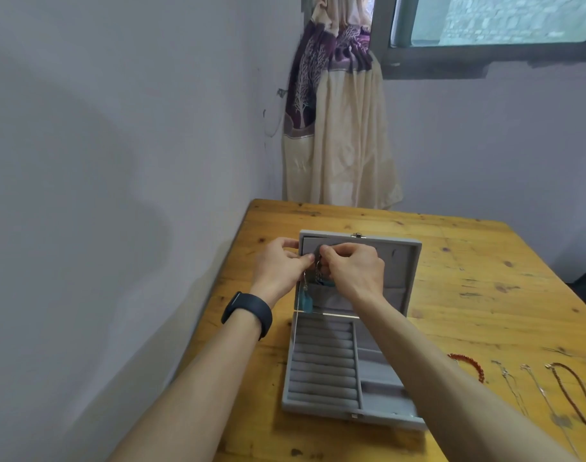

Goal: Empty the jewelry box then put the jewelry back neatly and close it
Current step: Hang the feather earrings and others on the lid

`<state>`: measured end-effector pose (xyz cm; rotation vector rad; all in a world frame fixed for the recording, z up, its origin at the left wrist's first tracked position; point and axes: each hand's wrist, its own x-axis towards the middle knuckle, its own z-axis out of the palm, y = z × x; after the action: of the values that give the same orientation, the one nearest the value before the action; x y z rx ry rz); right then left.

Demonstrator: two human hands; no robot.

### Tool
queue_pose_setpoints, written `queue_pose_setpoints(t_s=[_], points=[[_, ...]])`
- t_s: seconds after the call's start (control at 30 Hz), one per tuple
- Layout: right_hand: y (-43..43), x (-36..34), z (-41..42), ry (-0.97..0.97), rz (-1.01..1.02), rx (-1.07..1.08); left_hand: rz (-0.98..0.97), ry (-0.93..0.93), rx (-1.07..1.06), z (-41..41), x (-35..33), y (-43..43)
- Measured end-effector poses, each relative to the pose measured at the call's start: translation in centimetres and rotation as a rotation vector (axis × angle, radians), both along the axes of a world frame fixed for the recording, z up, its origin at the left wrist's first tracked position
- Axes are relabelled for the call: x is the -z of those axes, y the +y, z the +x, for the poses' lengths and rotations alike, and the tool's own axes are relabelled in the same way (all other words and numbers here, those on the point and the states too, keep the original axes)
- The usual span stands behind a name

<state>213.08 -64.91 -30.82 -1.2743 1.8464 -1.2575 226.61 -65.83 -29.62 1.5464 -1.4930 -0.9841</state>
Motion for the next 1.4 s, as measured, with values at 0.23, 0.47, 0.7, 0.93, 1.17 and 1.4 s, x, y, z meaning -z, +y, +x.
queue_pose_setpoints(t_s=[0.23,0.47,0.7,0.93,1.17,1.4], points=[[0.8,-0.4,-0.1,-0.526,0.121,-0.031,-0.018,-0.009,-0.012,0.0,-0.1,0.6],[0.8,-0.7,0.2,-0.517,0.116,-0.007,-0.025,-0.011,-0.004,0.1,-0.2,1.0],[0.9,-0.1,0.2,-0.458,0.123,0.031,-0.029,-0.015,-0.011,0.0,-0.4,1.3],[2.0,0.9,0.3,-0.245,0.017,0.001,0.004,0.038,0.013,0.1,-0.4,1.1],[3.4,2.4,0.2,0.050,-0.077,-0.059,0.009,0.010,0.036,0.4,-0.6,0.8],[3.4,2.6,0.5,-0.021,-0.151,-0.102,-0.006,-0.144,0.076,1.4,-1.5,0.2]])
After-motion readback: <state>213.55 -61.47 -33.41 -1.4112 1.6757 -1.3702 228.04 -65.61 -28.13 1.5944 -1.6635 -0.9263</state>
